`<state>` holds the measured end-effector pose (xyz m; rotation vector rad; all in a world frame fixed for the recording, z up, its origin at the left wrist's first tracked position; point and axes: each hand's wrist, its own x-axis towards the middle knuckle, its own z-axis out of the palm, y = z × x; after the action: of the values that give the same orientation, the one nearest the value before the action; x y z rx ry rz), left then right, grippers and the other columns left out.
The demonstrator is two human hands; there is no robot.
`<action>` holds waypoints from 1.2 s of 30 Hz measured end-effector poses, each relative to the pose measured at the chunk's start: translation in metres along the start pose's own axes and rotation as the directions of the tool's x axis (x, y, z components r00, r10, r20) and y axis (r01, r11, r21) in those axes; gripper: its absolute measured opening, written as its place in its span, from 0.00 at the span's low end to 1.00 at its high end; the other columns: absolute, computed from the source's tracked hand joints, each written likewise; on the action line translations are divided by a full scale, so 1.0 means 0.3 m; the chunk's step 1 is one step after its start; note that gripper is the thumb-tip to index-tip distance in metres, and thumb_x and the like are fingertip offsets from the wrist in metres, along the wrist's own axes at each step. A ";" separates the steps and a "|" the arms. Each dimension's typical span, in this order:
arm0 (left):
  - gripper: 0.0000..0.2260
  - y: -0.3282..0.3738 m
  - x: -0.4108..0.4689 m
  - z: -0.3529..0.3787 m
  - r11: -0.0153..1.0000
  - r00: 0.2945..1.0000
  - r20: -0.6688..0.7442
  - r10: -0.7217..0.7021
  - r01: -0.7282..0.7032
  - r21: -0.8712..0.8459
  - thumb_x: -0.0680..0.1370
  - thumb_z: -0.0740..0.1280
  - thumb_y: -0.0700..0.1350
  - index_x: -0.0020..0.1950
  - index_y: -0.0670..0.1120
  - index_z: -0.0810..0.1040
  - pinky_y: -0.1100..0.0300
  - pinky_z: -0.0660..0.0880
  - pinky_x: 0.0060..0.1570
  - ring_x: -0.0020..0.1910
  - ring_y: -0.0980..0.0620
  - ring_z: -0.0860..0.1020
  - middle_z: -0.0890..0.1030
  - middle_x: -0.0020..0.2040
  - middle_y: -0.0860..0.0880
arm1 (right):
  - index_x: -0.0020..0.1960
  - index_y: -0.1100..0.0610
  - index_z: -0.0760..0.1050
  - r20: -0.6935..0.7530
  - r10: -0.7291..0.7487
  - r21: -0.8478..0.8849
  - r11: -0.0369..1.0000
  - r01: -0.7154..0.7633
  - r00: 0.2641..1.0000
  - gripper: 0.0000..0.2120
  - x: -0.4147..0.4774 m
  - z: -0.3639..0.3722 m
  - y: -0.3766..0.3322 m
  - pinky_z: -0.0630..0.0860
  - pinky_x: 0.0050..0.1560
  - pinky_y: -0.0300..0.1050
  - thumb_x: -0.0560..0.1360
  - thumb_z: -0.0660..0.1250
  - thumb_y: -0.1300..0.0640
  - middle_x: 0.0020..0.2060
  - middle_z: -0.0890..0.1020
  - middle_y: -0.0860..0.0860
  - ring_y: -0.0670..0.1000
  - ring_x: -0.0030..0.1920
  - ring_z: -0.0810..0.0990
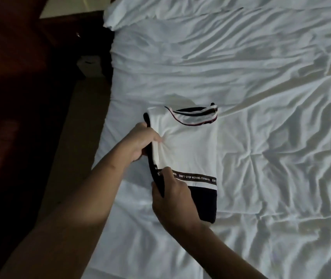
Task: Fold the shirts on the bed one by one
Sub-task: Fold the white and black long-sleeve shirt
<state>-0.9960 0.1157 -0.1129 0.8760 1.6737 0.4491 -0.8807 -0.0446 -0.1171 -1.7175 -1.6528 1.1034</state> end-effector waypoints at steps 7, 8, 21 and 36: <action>0.17 -0.276 0.091 -0.346 0.980 0.988 -0.054 -0.145 0.136 -0.147 0.74 0.68 0.28 0.58 0.44 0.83 0.43 0.80 0.59 0.55 0.40 0.84 0.86 0.55 0.42 | 0.60 0.55 0.69 0.218 0.031 -0.073 0.997 -0.015 0.975 0.07 0.031 0.378 -0.085 0.76 0.50 0.53 0.82 0.61 0.55 0.51 0.81 0.55 0.59 0.52 0.81; 0.18 -0.313 0.103 -0.366 0.975 0.986 -0.071 -0.152 0.138 -0.172 0.74 0.68 0.28 0.59 0.44 0.82 0.43 0.80 0.59 0.55 0.40 0.84 0.86 0.56 0.42 | 0.62 0.54 0.70 0.246 0.031 -0.075 0.997 -0.013 0.969 0.09 0.028 0.410 -0.079 0.77 0.52 0.53 0.83 0.61 0.53 0.53 0.81 0.54 0.58 0.53 0.80; 0.15 -0.672 -0.030 -0.207 0.982 0.957 -0.274 -0.096 0.046 -0.182 0.82 0.67 0.58 0.61 0.48 0.76 0.56 0.74 0.44 0.49 0.53 0.78 0.80 0.53 0.52 | 0.71 0.63 0.67 -0.384 0.549 -0.022 0.798 -0.602 0.743 0.30 0.133 0.144 0.286 0.66 0.67 0.60 0.81 0.63 0.40 0.68 0.72 0.64 0.65 0.68 0.69; 0.11 -0.943 -0.430 -0.090 0.998 0.918 -0.397 0.003 0.021 0.057 0.83 0.67 0.49 0.42 0.48 0.76 0.55 0.70 0.41 0.41 0.52 0.80 0.81 0.37 0.53 | 0.65 0.57 0.70 -0.174 0.624 -0.007 0.773 -0.634 0.762 0.25 -0.344 0.085 0.350 0.77 0.54 0.54 0.77 0.72 0.43 0.53 0.80 0.54 0.60 0.55 0.80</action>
<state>-1.0994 -0.1603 -0.2158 0.8599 2.0716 0.6027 -0.8354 -0.1635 -0.1955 -2.4343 -1.0204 1.1477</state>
